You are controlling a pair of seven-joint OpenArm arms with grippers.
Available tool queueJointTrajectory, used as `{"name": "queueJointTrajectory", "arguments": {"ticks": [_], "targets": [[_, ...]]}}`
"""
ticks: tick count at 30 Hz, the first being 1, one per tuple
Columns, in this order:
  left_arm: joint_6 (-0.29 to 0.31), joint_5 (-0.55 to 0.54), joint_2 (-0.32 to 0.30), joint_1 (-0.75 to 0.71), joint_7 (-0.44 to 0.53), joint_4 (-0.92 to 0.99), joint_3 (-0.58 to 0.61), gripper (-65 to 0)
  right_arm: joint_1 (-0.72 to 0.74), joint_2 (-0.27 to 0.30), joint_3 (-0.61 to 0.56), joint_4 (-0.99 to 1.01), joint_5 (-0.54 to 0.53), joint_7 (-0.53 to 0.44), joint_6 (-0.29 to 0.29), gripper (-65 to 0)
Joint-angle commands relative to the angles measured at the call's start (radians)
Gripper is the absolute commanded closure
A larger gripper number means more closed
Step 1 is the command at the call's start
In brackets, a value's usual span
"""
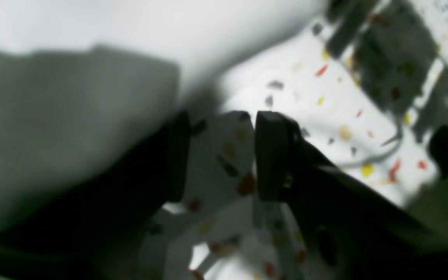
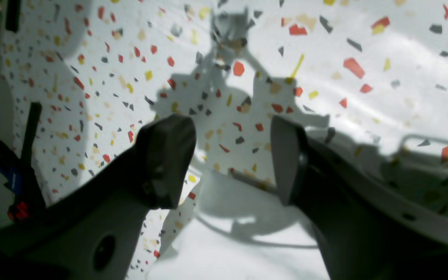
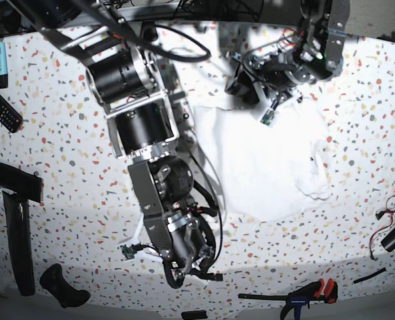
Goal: Fold the T-shirt properly
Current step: 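Grasp the folded shirt with the left gripper and lift it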
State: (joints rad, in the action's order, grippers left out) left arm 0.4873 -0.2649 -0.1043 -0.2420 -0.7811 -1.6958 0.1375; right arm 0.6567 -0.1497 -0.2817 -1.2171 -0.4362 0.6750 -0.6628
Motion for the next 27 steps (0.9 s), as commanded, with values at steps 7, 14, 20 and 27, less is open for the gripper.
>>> {"name": "queueJointTrajectory", "arguments": {"ticks": [7,14,20,27], "targets": [[-0.010,0.132,-0.077,0.078,0.020,0.109,0.001,-26.9,0.039,-0.007,0.001,-0.015,0.058,0.008,0.000,-34.4],[-0.085,0.145,-0.290,0.098,0.069,0.169,0.001,-26.9,0.042,-0.007,0.012,-0.031,0.119,0.015,0.000,-34.4],[-0.171,0.146,-0.428,0.130,0.192,0.180,0.001,-26.9,0.042,-0.007,0.047,-0.062,0.119,0.044,0.000,-34.4],[-0.344,0.182,-0.442,0.338,0.146,0.305,0.001,-26.9,0.042,0.023,0.060,-0.103,0.119,0.073,0.001,-34.4]]}}
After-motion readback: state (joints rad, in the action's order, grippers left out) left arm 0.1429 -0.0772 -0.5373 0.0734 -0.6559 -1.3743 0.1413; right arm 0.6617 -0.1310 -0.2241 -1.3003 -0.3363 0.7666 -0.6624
